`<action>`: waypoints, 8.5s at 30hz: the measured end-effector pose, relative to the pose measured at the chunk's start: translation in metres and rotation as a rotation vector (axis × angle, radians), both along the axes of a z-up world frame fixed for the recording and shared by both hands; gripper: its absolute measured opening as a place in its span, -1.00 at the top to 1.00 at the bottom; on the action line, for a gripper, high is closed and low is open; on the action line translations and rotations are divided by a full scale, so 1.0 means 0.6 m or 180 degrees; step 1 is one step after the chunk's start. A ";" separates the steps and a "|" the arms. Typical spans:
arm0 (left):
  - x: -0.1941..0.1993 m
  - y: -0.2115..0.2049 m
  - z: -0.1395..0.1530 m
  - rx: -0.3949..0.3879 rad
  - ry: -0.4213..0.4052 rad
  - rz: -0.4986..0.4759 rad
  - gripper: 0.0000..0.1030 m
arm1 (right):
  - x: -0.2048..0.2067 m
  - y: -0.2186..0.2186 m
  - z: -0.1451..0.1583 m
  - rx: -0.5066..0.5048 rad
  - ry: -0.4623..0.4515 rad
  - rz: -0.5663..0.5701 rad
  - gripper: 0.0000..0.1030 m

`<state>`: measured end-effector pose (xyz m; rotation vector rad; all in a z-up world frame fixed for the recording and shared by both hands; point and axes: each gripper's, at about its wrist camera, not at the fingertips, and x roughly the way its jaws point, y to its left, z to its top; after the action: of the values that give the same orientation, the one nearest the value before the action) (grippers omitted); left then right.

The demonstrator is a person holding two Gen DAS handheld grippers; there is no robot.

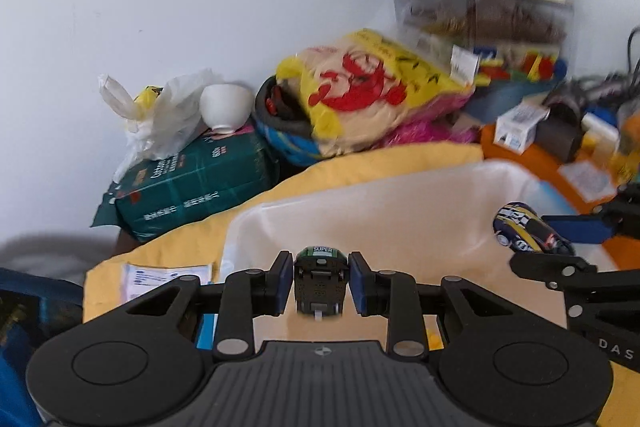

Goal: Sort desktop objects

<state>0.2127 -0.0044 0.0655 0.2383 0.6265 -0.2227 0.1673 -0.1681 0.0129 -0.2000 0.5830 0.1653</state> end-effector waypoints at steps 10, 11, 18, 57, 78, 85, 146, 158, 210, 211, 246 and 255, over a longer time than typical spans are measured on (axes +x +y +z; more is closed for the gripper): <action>-0.110 0.028 0.083 -0.0360 -0.0502 -0.0184 -0.29 | -0.025 -0.003 0.011 0.0077 -0.0152 -0.0007 0.26; -0.127 0.031 0.087 -0.0395 -0.0537 -0.0231 -0.33 | -0.036 -0.002 0.017 0.0084 -0.0193 0.0005 0.26; -0.236 0.051 0.028 -0.0361 -0.0342 -0.0297 -0.38 | -0.117 -0.002 0.037 0.0192 -0.0309 0.0167 0.12; -0.353 0.023 -0.195 -0.0025 0.0710 -0.0345 -0.16 | -0.278 0.043 -0.164 0.0149 0.0863 0.0424 0.24; -0.405 0.038 -0.203 -0.0138 0.0953 -0.0858 -0.05 | -0.282 0.031 -0.168 0.0131 0.0852 0.0340 0.23; -0.420 0.044 -0.174 -0.0094 0.0873 -0.0703 -0.06 | -0.288 0.024 -0.166 0.0122 0.0802 0.0315 0.21; -0.390 0.031 -0.194 -0.0067 0.1113 -0.0656 0.65 | -0.288 0.039 -0.175 -0.0020 0.0990 0.0596 0.20; -0.404 0.047 -0.189 -0.0054 0.1006 -0.0501 0.19 | -0.317 0.033 -0.186 -0.0144 0.0928 0.0613 0.20; -0.339 0.063 -0.187 0.0023 0.1517 -0.0927 0.67 | -0.307 0.017 -0.183 0.0002 0.0843 0.0427 0.19; -0.350 0.065 -0.183 -0.0059 0.1476 -0.0884 0.67 | -0.308 0.016 -0.183 0.0009 0.0842 0.0425 0.19; -0.105 0.022 0.032 -0.0201 -0.0262 -0.0407 0.66 | -0.102 -0.008 0.013 0.0289 -0.0330 0.0227 0.25; -0.069 0.010 -0.002 -0.0236 -0.0069 -0.0271 0.13 | -0.030 -0.001 -0.026 0.0254 -0.0072 -0.0048 0.23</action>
<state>0.1711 0.0017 0.0643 0.1960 0.5860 -0.3244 0.1494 -0.1685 -0.0028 -0.1201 0.5541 0.1711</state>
